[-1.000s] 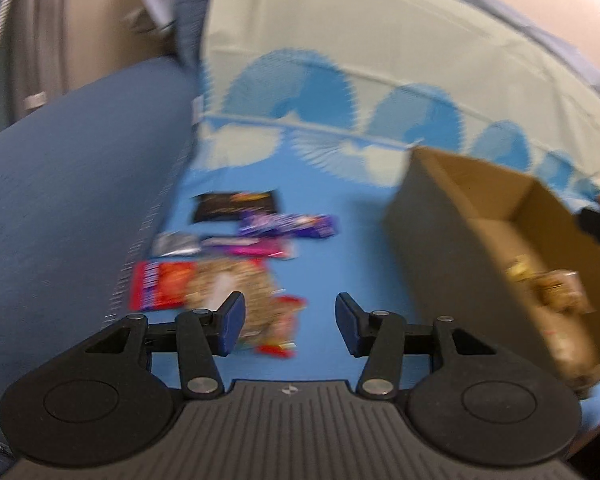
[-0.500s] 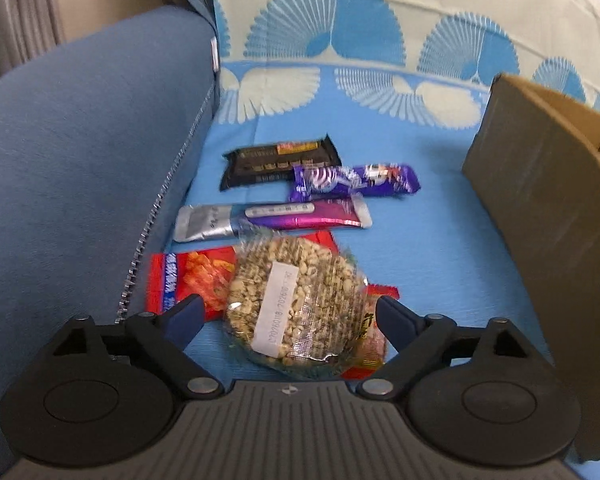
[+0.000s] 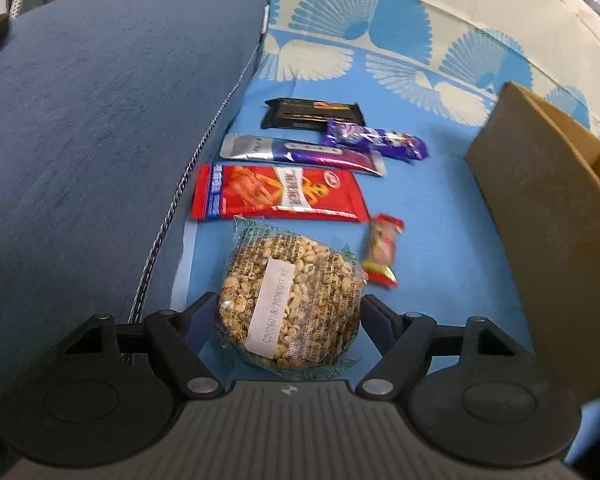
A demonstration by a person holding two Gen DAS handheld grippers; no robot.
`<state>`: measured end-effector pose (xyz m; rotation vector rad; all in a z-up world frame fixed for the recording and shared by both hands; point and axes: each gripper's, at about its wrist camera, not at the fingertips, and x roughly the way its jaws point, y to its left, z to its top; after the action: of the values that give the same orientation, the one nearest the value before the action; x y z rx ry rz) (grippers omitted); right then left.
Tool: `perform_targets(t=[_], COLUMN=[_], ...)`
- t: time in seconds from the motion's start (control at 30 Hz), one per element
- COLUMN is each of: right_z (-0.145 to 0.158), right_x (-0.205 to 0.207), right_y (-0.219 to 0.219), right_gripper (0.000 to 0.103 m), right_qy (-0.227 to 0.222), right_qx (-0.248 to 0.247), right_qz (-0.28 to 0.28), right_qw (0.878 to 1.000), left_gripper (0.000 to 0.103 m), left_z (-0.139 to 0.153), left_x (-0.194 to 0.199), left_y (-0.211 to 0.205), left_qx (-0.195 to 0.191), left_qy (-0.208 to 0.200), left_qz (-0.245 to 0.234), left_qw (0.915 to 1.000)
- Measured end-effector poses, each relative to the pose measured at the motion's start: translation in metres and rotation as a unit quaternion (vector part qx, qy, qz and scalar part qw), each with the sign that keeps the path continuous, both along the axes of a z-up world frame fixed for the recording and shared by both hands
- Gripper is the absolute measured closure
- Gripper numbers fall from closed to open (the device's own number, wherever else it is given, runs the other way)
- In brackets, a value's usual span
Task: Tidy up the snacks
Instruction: 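Grasp the round peanut cluster bag with the left tool while the right tool returns to the snacks, then grasp the small red-wrapped candy bar with the right tool while the left tool holds the peanut bag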
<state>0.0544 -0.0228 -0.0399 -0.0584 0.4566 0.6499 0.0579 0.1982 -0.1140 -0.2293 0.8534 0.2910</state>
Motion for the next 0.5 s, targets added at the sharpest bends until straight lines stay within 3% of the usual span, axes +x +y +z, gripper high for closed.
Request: perform_targets(t=[0.1, 0.23, 0.5], right_z=[-0.001, -0.005, -0.010], right_x=[-0.004, -0.008, 0.004], right_y=[0.010, 0.021, 0.038], right_gripper=[0.065, 0.066, 0.066], right_qy=[-0.001, 0.007, 0.061], right_qx=[-0.006, -0.014, -0.001], right_qz=[0.012, 0.022, 0.007], right_qw=[1.000, 1.000, 0.998], left_gripper=[0.022, 0.022, 0.021], left_z=[0.005, -0.003, -0.008], left_x=[-0.006, -0.009, -0.012], left_y=[-0.004, -0.001, 0.004], left_qx=[0.008, -0.009, -0.028], left_qy=[0.012, 0.036, 0.030], left_qz=[-0.012, -0.028, -0.034], left_qw=[0.9998, 0.9989, 0.9986])
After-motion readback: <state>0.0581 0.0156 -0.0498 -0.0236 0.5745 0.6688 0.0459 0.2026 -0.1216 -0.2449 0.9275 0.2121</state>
